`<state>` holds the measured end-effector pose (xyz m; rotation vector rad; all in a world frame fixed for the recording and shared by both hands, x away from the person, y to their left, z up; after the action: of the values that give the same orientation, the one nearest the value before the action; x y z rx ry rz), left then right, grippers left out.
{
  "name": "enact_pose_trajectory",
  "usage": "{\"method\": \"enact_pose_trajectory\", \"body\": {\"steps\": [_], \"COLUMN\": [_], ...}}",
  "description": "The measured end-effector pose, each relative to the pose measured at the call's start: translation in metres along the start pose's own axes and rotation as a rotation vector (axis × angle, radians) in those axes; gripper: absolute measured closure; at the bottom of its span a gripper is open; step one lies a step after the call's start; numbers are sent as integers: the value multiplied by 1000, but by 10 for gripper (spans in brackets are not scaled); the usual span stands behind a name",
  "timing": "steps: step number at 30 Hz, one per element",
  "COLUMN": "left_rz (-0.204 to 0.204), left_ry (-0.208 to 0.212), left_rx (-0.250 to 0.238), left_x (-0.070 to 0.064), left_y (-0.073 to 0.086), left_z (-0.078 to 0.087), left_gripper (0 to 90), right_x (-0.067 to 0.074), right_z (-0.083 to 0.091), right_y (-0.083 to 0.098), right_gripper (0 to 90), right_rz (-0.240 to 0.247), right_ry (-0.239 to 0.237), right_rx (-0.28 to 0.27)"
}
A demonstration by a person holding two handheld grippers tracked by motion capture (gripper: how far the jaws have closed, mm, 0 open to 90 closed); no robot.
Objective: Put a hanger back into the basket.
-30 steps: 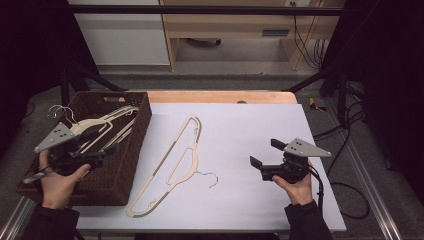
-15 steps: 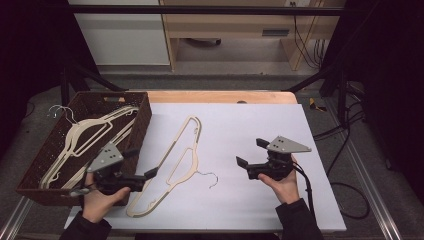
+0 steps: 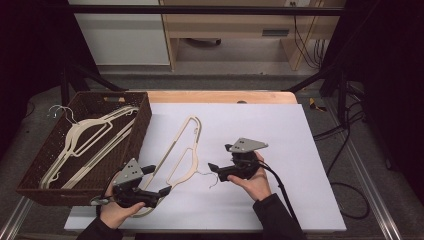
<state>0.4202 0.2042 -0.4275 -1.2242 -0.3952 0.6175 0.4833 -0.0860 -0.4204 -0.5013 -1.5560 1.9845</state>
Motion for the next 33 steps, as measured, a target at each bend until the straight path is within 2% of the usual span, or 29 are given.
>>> {"method": "enact_pose_trajectory", "body": {"steps": [2,3,4,7,8,9,10,11,12,14,15,16,19,21,26,33], "left_rz": [-5,-5,-19,-21,-23,-23,-14,-14,-12,-9,-9,-12,-5,-5,-2,2], "left_ry": [13,13,16,30,32,32,45,45,49,52,52,53,52,51,52,55], "left_rx": [11,11,23,33,47,47,57,57,70,71,71,83,91,91,95,107], "left_x": [-2,-2,-4,-5,-6,-6,-5,-5,-5,-6,-6,-6,-4,-4,-4,-3], "left_y": [3,3,5,7,10,10,12,12,14,16,16,18,20,20,22,24], "left_z": [-2,-2,-4,-7,-9,-9,-10,-10,-11,-14,-14,-16,-17,-17,-20,-21], "left_gripper": [129,129,130,129,128,128,128,128,128,130,131,131,135,137,140,141], "right_x": [4,4,8,11,14,14,15,15,15,15,15,13,12,13,15,17], "right_z": [-11,-11,-23,-31,-41,-41,-51,-51,-58,-65,-65,-70,-74,-76,-81,-83], "right_y": [3,3,8,11,16,16,21,21,25,30,30,36,43,46,52,57], "right_gripper": [175,175,195,226,252,252,290,290,333,364,364,415,483,537,651,759], "right_rz": [5,5,10,3,9,9,29,29,23,16,16,22,47,39,60,47], "right_ry": [-10,-10,-20,-27,-38,-38,-38,-38,-39,-28,-28,-27,-22,-22,-45,-63], "right_rx": [25,25,50,72,104,104,140,140,163,180,180,207,241,260,308,344]}}
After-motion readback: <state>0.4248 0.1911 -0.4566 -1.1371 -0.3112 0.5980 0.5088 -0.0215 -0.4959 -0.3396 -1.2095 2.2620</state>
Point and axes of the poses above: each handheld gripper's, and its own axes: z roughly backward along the jaws, y roughly out of its underside, x roughly to its left, the point moved 3 cm from there along -z, roughly forward along the jaws, and after that the axes turned 13 degrees about -x, right-handed, at the moved point
